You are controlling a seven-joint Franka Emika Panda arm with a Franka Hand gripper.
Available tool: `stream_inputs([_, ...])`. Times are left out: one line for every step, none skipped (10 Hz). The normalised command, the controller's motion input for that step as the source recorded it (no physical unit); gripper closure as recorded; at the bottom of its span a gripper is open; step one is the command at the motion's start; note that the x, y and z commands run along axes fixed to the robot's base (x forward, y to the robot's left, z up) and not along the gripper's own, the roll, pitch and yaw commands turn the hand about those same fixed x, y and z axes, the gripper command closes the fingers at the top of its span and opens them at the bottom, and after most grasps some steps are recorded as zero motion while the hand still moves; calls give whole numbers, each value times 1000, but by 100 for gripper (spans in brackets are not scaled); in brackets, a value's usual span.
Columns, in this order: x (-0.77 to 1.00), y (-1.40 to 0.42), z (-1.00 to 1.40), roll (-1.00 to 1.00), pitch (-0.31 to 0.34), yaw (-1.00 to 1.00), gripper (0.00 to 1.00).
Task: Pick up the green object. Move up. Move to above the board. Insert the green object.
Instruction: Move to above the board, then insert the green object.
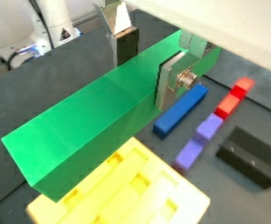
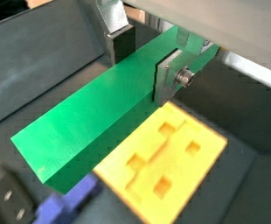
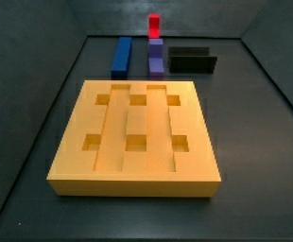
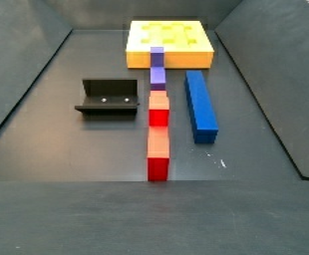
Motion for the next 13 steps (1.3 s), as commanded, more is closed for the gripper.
stream_inputs([232, -250, 65, 42, 143, 7, 100])
stream_inputs([57, -29, 0, 0, 0, 0, 100])
stream_inputs([257, -94, -680, 0, -24, -111, 100])
stream_inputs([231, -69, -1000, 81, -1, -63, 100])
stream_inputs([243, -100, -1000, 114, -1, -29, 100])
stream_inputs([260, -77, -1000, 130, 0, -34, 100])
stream_inputs([189, -20, -1000, 181, 0, 0, 100])
stream_inputs([0, -123, -1000, 130, 0, 0, 100])
stream_inputs([-80, -166, -1000, 91, -11, 0, 100])
stream_inputs([-163, -120, -1000, 101, -27, 11, 100])
stream_inputs([-151, -163, -1000, 144, -83, 43, 100])
stream_inputs([-163, -149, -1000, 133, -87, 89, 100])
stream_inputs([-174, -220, -1000, 71, -71, 137, 100])
